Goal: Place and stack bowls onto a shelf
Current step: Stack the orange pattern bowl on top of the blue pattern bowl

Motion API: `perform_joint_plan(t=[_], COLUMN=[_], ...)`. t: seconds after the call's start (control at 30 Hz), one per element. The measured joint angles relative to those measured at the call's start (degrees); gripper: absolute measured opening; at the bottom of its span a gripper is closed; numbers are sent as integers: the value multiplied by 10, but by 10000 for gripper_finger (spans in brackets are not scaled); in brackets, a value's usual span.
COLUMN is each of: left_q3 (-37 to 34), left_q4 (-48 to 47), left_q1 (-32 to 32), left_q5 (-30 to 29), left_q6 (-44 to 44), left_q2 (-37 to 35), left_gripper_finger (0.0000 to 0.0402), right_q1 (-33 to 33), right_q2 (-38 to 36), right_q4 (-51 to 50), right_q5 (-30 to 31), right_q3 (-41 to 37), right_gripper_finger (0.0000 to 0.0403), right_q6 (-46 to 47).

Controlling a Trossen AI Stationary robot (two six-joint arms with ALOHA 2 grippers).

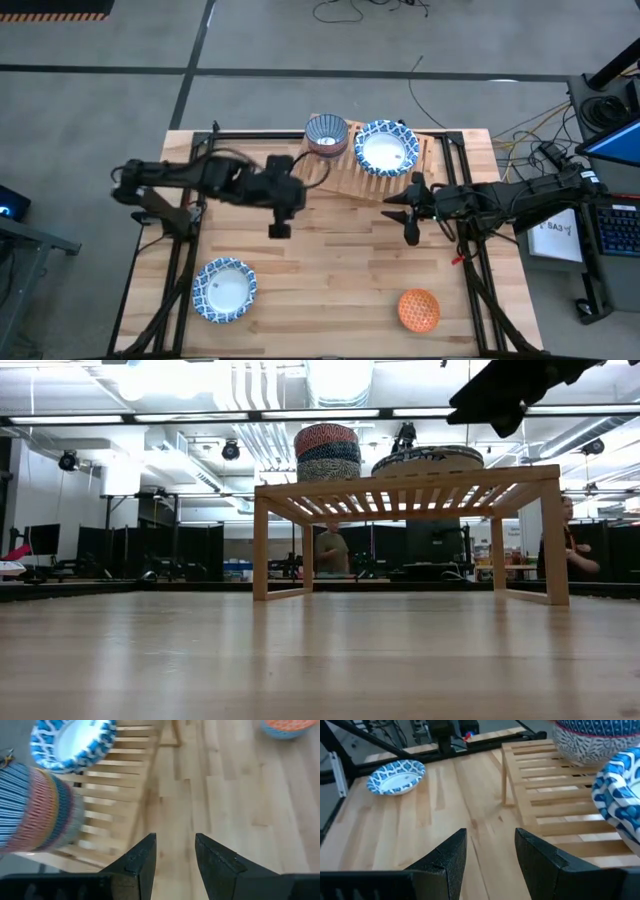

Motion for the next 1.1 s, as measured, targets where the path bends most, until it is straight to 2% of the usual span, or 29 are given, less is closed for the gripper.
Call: perform_joint_plan(t=[0.23,0.5,0.67,0.9,1.1], left_q3=[-266,-476,-557,-627,-642], left_q4=[202,354,415,463,468], left_q1=[-21,-28,-29,-28,-30], left_q5=[-1,0,0,0,4], left_q6=[-52,-100,-118,-155,-214], left_q2=[-143,-248,-280,-292,-285], left_gripper_finger=[119,119,119,119,119], right_q1=[17,59,81,82,82], right_q2=[1,30,80,191,293], right_q4=[33,32,6,-143,-187], right_q5=[-31,-30,-30,-22,-6], right_q3=[9,52,112,252,346], right_gripper_finger=[156,152,148,145,146], right_q6=[27,89,97,114,38])
